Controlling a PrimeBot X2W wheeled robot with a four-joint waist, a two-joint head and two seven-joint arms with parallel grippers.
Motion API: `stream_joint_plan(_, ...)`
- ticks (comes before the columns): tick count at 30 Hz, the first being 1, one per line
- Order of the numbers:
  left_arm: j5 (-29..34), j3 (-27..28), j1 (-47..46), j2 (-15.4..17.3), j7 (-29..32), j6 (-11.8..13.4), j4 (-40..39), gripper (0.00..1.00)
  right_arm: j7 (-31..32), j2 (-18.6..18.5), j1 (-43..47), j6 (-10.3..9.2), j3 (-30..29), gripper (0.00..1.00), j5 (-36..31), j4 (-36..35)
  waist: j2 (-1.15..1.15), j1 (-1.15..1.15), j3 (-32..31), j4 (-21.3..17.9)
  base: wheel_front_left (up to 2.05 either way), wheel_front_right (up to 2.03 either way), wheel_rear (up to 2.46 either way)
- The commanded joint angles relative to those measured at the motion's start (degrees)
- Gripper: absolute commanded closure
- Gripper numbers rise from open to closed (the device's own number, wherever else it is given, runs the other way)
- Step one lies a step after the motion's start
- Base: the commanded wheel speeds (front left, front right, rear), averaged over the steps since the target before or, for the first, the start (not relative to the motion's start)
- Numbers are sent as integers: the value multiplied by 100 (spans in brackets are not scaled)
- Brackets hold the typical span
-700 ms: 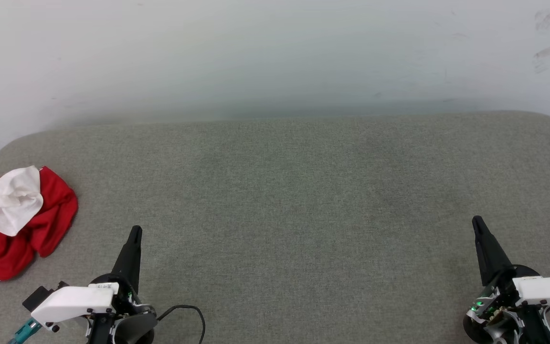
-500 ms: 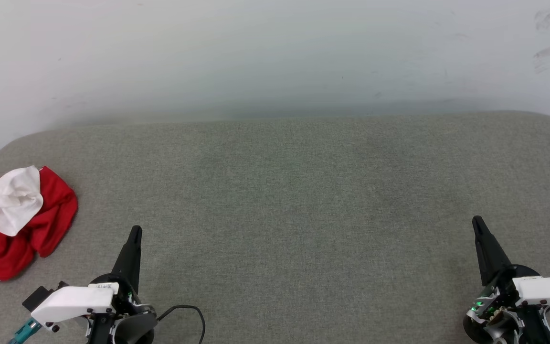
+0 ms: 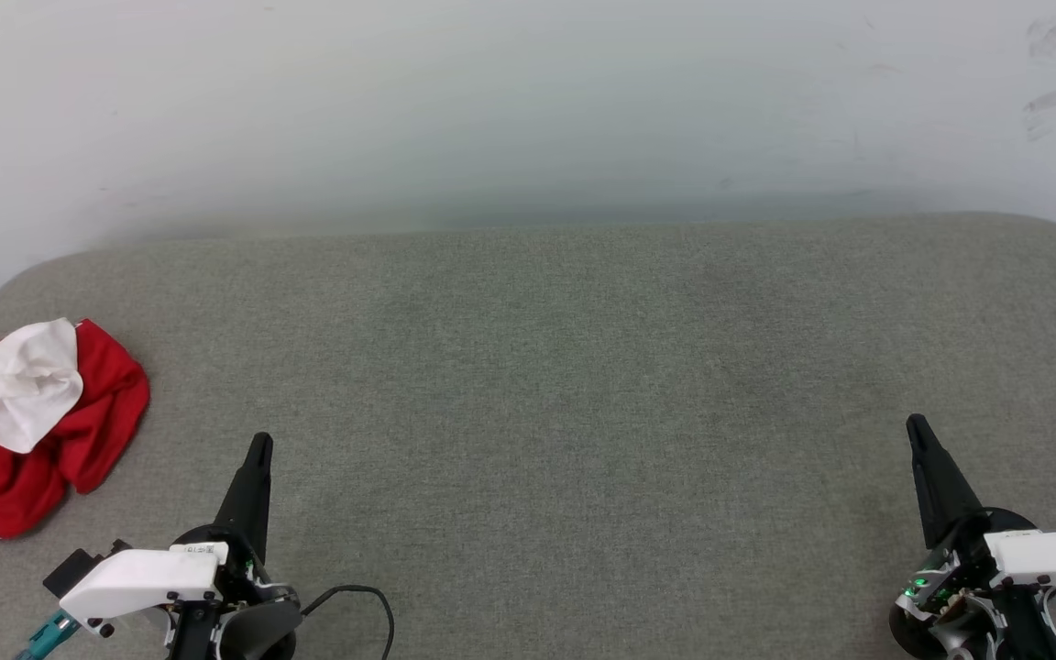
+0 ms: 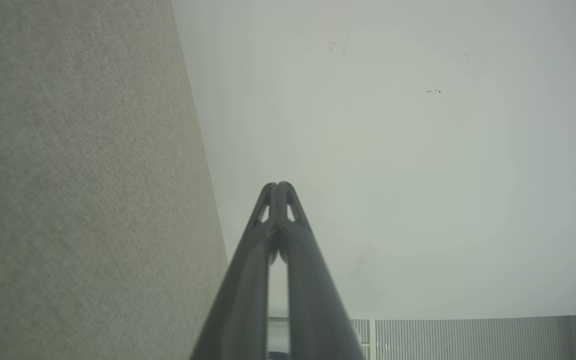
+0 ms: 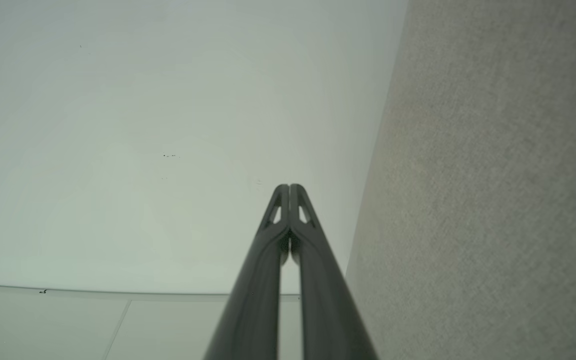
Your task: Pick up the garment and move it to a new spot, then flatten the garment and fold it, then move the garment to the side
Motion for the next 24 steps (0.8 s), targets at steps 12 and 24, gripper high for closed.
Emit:
stream_joint_plan(12,2,-4,9,-1,-5,1,14,0,-4,0,11,0,2,0,-4,13,0,0,0,0,0,0,0)
stream_joint_plan(24,128,-123,277,-14,-284,1,-42,0,-277,3,241,-1,225,0,-263,17,0,0,-5,-4,0,0,0)
